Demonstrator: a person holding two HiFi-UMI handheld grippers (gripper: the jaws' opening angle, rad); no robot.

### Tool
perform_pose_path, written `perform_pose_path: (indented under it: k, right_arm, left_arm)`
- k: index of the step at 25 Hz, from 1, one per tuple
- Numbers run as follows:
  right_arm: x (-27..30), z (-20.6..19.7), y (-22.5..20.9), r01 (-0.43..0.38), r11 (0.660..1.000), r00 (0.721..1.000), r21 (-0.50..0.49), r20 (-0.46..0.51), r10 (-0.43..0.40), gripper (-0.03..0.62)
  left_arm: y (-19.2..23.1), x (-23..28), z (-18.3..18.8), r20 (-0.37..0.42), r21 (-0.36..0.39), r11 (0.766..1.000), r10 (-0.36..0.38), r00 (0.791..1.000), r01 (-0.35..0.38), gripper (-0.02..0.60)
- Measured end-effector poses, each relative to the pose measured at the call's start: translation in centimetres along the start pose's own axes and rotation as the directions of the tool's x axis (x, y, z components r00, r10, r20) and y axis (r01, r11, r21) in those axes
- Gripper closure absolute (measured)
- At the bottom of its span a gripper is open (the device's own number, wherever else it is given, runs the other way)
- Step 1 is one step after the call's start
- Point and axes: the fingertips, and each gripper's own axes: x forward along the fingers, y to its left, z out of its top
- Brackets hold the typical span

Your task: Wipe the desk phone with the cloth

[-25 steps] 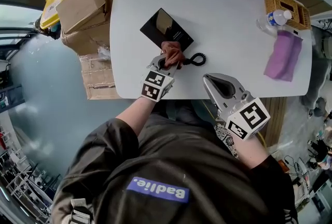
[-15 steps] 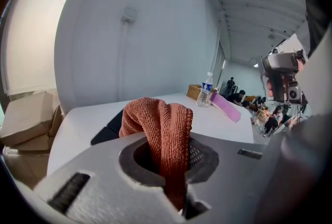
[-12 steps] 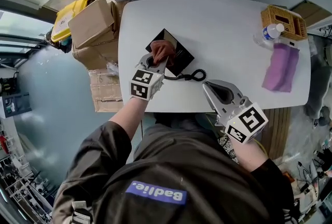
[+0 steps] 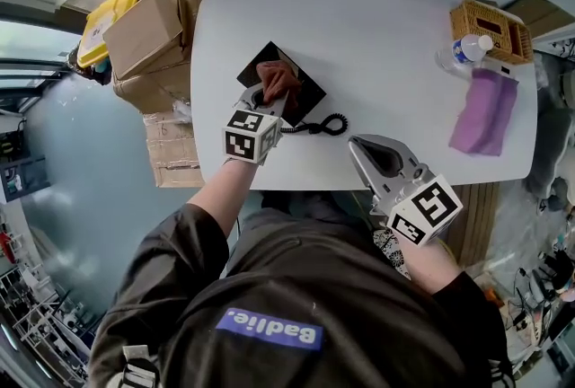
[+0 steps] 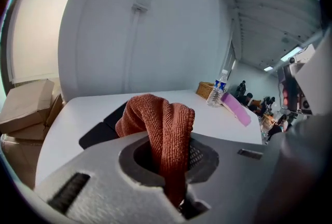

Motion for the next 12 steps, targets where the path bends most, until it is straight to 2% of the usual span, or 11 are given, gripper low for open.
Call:
perform_pose_path:
  k: [7,12]
  right_arm:
    - [-1.1,-0.5,-1.1,0.011,1.0,1.0,0.001,-0.023,-0.011,0.566]
    - [-1.8,-1.2,-1.5,0.015,1.0,0.999,0.0,-0.037,-0.015,0.566]
  left_arm:
    - [-5.1,1.3,-3.9,-0.048,-0.065,0.994,-0.086,0.995,0.083,0.545]
    - [-7.0,1.6,-4.7,-0.061,-0.058,0.992,-0.112,0.992,0.109,0.545]
